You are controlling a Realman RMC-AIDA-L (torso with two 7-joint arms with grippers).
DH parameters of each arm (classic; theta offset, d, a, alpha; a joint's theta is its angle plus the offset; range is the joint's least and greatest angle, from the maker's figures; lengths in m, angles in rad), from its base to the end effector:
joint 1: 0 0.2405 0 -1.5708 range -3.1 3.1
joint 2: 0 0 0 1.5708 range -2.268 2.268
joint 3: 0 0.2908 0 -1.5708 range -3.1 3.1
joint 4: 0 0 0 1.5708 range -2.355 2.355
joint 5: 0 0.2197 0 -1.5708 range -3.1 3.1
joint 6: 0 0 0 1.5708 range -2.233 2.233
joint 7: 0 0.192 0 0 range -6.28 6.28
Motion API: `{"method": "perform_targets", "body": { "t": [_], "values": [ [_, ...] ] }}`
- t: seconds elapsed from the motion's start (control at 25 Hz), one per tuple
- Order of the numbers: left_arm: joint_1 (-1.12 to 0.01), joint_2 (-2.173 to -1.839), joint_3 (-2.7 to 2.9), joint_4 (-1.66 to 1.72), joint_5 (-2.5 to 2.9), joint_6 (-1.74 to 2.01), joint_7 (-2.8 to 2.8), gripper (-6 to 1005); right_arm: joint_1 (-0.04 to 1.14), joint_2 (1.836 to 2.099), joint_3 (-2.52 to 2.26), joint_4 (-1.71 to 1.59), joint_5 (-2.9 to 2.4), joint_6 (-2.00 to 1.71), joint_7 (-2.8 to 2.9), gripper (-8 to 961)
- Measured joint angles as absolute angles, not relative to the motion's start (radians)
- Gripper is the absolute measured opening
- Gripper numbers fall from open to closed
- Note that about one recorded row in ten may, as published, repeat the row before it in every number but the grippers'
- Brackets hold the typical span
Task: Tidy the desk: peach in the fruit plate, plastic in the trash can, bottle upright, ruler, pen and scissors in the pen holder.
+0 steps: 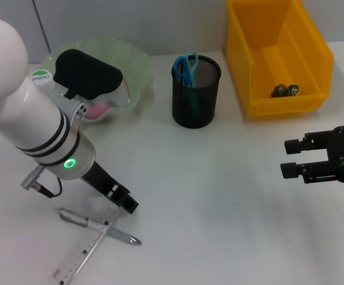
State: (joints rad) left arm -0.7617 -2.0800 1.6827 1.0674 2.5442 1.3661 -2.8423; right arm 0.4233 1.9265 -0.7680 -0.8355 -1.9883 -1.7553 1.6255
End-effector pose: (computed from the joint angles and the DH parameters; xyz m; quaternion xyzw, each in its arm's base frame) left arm -0.2097 0.3919 -0.1350 -0.8926 -0.3586 0.2258 0.1540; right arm 0.3089 0.3404 0.0216 -0.9431 0.2632 0.1812 0.0923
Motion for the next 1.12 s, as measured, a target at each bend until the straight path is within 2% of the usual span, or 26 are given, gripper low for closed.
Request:
{"method": "perform_targets", "body": {
  "t": [0.24, 1.12],
  "values": [
    [-0.762, -2.08, 1.689, 1.067, 2.545, 1.363, -2.841, 705, 0.423, 1.928, -0.769, -0.836, -1.988, -1.752, 1.633, 668],
    [-0.762, -2.08, 1.717, 1.074, 2.545, 1.357, -2.839, 560, 0.423, 1.932, -0.744, -0.838, -1.985, -1.763, 1.639, 667]
  ]
}}
